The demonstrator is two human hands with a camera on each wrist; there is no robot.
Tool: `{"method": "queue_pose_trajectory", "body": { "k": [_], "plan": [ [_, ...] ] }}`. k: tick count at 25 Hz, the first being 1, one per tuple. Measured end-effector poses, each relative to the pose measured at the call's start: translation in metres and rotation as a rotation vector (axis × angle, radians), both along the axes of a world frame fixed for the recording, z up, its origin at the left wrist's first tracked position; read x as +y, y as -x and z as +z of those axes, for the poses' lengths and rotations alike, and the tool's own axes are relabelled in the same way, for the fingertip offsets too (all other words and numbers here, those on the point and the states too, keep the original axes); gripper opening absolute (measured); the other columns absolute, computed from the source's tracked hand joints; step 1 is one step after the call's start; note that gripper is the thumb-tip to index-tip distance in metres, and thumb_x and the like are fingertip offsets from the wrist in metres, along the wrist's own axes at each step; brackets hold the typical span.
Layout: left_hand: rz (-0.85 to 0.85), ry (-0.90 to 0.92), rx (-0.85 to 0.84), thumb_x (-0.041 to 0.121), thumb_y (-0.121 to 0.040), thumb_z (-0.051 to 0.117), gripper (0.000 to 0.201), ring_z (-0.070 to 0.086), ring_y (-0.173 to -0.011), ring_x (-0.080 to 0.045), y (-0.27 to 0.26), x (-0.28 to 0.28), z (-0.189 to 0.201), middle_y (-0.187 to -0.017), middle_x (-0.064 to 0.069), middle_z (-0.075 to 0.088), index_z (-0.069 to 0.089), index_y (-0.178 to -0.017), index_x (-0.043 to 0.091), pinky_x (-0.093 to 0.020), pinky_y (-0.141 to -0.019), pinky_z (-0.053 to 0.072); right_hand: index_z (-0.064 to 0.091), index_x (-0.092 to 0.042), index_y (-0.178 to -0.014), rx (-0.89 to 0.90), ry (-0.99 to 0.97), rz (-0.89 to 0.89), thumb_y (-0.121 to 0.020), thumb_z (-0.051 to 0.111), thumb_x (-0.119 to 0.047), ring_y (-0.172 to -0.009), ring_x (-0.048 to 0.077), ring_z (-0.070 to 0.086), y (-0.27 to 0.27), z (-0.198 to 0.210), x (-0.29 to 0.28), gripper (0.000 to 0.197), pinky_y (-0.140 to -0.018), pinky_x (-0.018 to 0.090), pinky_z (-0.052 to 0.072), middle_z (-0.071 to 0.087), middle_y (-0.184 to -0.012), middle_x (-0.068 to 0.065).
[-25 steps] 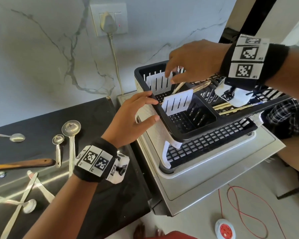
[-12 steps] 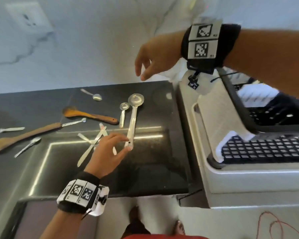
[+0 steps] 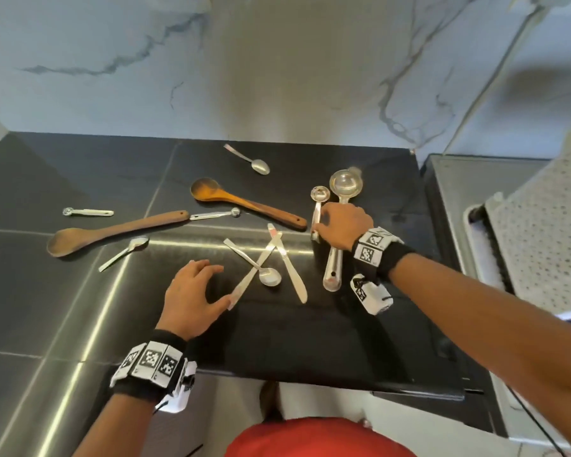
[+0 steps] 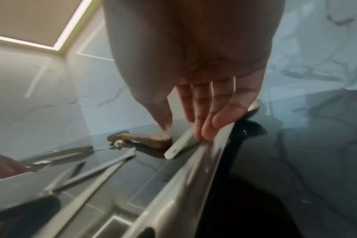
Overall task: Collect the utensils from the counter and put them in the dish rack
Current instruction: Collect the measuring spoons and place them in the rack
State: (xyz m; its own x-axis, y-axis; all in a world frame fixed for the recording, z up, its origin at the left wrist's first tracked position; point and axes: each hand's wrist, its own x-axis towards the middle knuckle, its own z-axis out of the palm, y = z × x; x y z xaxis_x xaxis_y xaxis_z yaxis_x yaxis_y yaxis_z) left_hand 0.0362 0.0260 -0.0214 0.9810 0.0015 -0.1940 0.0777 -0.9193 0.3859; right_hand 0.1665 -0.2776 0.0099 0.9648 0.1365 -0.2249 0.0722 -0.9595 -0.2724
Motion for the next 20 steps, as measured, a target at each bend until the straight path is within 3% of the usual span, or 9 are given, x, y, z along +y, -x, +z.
{"method": "queue_pose_trajectory", "body": {
  "k": [5,10,14,17,20],
  "plan": [
    [-0.065,-0.069,0.109,0.058,-0.074,0.073,0.069,0.031,-0.145,-0.022,-0.007,0.022,-0.012,-0.152,0.002,0.038,0.051,-0.136,0.037,-0.054,-0.112,0.035,0.072,-0.020,-0.091,0.008,-0.011,-0.272,-0.082,0.061,-0.059,-0.086,0.029,0.068,-0.033,-0.026,0.016,0.041,-0.071,0.034,0.052,0.072,-0.092,0.003],
    [-0.068,-0.080,0.116,0.060,-0.074,0.072,0.068,0.027,-0.145,-0.021,-0.011,0.022,-0.009,-0.151,0.006,0.034,0.049,-0.135,0.042,-0.054,-0.111,0.031,0.070,-0.019,-0.085,0.054,-0.027,-0.370,-0.080,0.069,-0.044,-0.082,0.029,0.068,-0.049,-0.035,0.023,0.026,-0.068,0.034,0.053,0.070,-0.084,0.004],
    [-0.083,-0.096,0.121,0.063,-0.075,0.070,0.068,0.026,-0.145,-0.021,-0.010,0.024,-0.006,-0.152,0.007,0.033,0.048,-0.136,0.044,-0.053,-0.110,0.030,0.072,-0.023,-0.077,-0.007,-0.109,-0.466,-0.081,0.067,-0.044,-0.081,0.027,0.067,-0.032,-0.031,0.014,0.022,-0.071,0.033,0.050,0.070,-0.082,0.000],
    [-0.093,-0.101,0.146,0.062,-0.076,0.069,0.065,0.028,-0.143,-0.022,-0.013,0.024,-0.003,-0.150,0.008,0.035,0.049,-0.135,0.044,-0.053,-0.109,0.032,0.072,-0.022,-0.067,-0.077,-0.317,-0.471,-0.082,0.069,-0.040,-0.074,0.020,0.069,-0.001,-0.024,0.005,0.024,-0.075,0.036,0.056,0.071,-0.069,-0.004],
    [-0.084,0.010,0.111,0.054,-0.083,0.067,0.051,0.043,-0.134,-0.020,-0.017,0.024,-0.001,-0.140,0.008,0.048,0.056,-0.130,0.038,-0.050,-0.105,0.042,0.076,-0.019,-0.076,-0.062,-0.657,-0.418,-0.087,0.074,-0.030,-0.068,0.015,0.073,0.037,-0.002,0.013,0.015,-0.074,0.029,0.058,0.074,-0.068,-0.002]
  ]
}}
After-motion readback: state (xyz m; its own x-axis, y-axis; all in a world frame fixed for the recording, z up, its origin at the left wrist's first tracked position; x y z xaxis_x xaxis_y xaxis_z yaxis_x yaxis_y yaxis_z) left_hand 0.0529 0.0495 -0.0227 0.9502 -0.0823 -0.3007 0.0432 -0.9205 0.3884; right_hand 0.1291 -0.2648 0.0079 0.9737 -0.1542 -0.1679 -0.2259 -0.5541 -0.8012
